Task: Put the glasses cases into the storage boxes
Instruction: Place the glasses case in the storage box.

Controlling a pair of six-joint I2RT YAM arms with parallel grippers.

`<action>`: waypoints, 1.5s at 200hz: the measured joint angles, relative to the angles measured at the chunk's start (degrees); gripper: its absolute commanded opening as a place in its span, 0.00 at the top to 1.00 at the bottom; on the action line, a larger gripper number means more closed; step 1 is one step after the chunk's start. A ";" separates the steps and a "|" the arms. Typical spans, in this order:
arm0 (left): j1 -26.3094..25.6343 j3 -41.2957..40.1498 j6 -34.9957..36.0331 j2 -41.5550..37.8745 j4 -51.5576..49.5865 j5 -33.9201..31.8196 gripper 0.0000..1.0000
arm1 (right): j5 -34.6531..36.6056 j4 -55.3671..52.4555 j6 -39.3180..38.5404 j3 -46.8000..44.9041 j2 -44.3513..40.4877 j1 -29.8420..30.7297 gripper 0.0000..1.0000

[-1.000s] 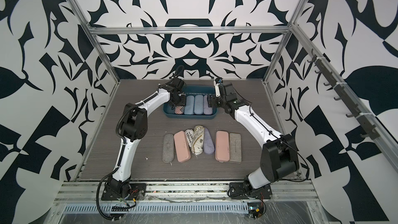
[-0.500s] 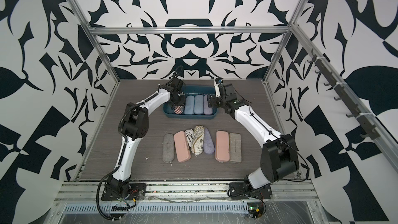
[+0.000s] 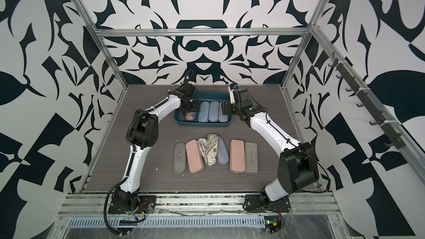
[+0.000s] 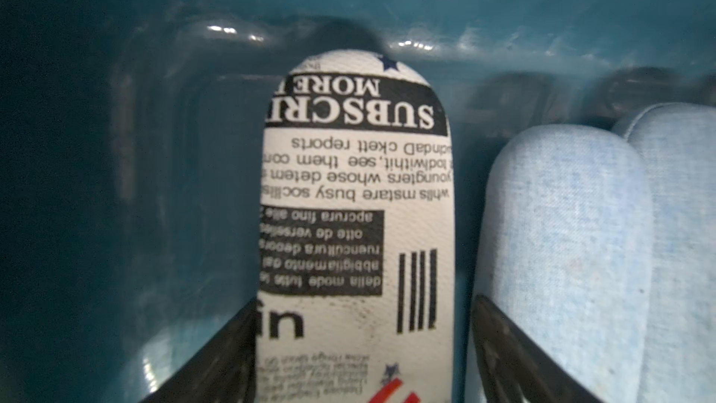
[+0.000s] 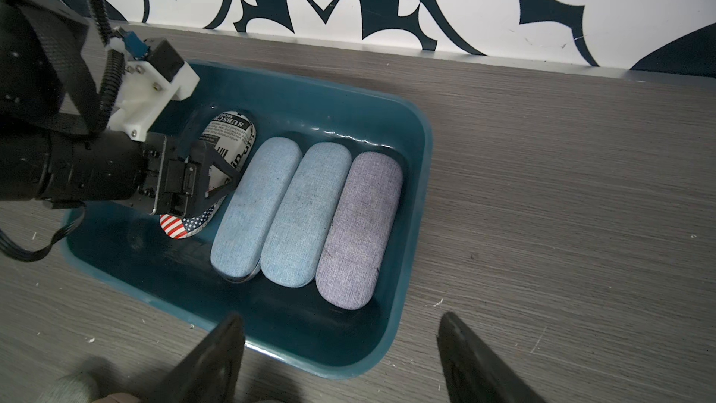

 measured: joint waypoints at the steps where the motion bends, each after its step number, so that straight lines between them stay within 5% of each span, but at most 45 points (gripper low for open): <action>1: 0.00 -0.02 -0.04 0.00 0.04 0.07 0.16 | 0.00 0.00 0.00 0.00 0.00 0.00 0.19; 118: 0.17 -8.07 -4.22 -6.43 7.10 4.42 0.16 | -0.09 0.00 0.00 0.00 0.63 0.00 0.19; 206: 0.13 -6.14 -3.72 -6.78 7.06 2.32 0.17 | -0.20 -0.02 -0.11 0.22 0.81 0.00 0.19; 300: 0.39 -9.27 -4.02 -6.78 11.54 6.99 0.21 | -0.20 -0.02 -0.17 0.39 2.25 0.00 0.19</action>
